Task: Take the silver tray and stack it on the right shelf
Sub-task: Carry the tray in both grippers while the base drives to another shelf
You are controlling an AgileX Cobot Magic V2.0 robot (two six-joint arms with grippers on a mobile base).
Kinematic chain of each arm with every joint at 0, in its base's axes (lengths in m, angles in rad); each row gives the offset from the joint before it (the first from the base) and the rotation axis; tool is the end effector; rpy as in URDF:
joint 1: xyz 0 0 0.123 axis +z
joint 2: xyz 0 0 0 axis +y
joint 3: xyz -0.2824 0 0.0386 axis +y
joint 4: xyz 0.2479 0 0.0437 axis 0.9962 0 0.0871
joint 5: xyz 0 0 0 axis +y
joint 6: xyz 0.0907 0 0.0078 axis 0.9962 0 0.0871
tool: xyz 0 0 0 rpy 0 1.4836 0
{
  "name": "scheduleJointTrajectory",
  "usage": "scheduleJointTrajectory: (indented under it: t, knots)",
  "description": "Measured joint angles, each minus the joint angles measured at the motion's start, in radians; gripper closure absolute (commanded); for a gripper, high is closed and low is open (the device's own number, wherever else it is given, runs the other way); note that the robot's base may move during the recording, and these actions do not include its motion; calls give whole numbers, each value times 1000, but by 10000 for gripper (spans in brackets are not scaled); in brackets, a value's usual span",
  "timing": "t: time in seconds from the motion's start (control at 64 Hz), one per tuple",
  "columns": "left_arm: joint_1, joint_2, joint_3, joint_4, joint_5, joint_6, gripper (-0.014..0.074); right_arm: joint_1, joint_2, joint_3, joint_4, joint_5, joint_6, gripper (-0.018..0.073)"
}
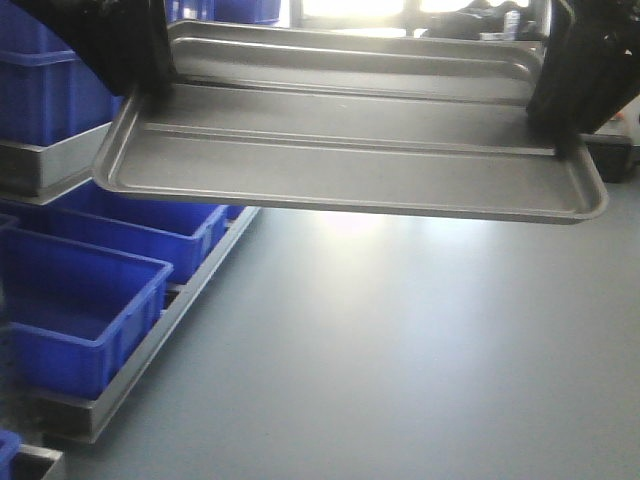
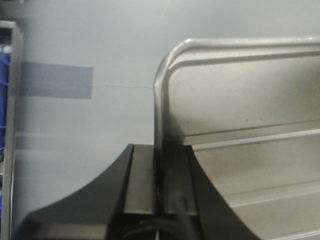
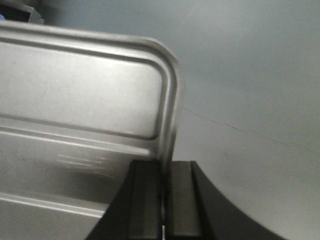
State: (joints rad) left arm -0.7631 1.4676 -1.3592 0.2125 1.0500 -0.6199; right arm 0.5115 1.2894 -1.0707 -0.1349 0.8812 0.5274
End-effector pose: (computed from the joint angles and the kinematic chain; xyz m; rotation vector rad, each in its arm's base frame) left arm 0.2312 -0.1981 0.3463 0.2641 2.6050 -0.2120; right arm 0.2299 0.1182 0.3172 -0.0520 2.5863 0.2232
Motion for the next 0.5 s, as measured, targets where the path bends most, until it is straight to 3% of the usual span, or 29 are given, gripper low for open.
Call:
scheduleJointTrajectory:
  t: [0.5]
  knots:
    - [0,0,0,-6,2,0,689,0,-2,0,0,6,0,503]
